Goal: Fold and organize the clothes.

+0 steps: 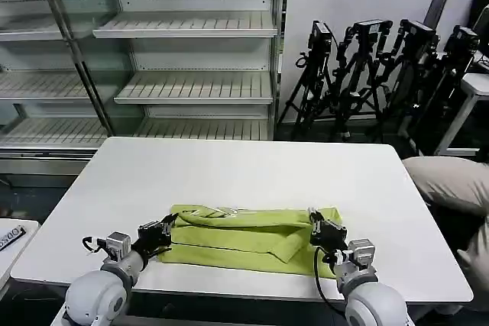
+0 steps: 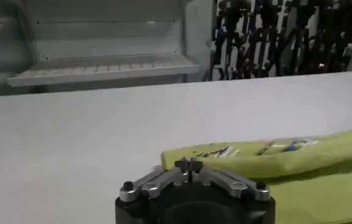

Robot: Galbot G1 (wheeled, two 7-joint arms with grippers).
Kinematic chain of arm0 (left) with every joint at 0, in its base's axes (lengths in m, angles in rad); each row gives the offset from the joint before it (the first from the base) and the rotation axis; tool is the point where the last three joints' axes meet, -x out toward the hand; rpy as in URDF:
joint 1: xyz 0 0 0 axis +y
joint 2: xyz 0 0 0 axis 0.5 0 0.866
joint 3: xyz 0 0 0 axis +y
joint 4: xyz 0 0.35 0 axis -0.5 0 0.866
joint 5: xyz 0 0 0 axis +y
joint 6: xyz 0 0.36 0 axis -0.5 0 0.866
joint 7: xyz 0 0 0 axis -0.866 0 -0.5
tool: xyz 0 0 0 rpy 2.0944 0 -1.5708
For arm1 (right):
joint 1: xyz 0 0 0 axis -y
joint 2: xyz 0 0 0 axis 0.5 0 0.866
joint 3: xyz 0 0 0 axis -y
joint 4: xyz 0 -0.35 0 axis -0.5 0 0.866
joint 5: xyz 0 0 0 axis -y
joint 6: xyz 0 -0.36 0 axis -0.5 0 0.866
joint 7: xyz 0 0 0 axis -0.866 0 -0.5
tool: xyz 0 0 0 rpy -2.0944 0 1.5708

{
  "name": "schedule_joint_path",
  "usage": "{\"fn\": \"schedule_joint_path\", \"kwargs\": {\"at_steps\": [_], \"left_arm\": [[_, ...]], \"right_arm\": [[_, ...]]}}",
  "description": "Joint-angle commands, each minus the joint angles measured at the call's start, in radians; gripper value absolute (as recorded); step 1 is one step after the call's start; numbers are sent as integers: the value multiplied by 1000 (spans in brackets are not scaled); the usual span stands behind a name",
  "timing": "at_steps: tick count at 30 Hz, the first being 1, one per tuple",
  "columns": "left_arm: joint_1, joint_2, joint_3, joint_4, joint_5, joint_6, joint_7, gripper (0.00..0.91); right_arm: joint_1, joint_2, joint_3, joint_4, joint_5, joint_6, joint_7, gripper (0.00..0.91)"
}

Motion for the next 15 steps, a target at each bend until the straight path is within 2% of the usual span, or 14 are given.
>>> {"fn": "schedule_joint_path", "kwargs": {"at_steps": [1,15], "left_arm": [[7,3,-1,3,7,5,0,10],[44,21,-55,-66,-27,75,18,10]], "right_arm": [[-20,0,8,9,-1,-1,1,0],[-16,1,2,-25,-2,-13,0,0]]}}
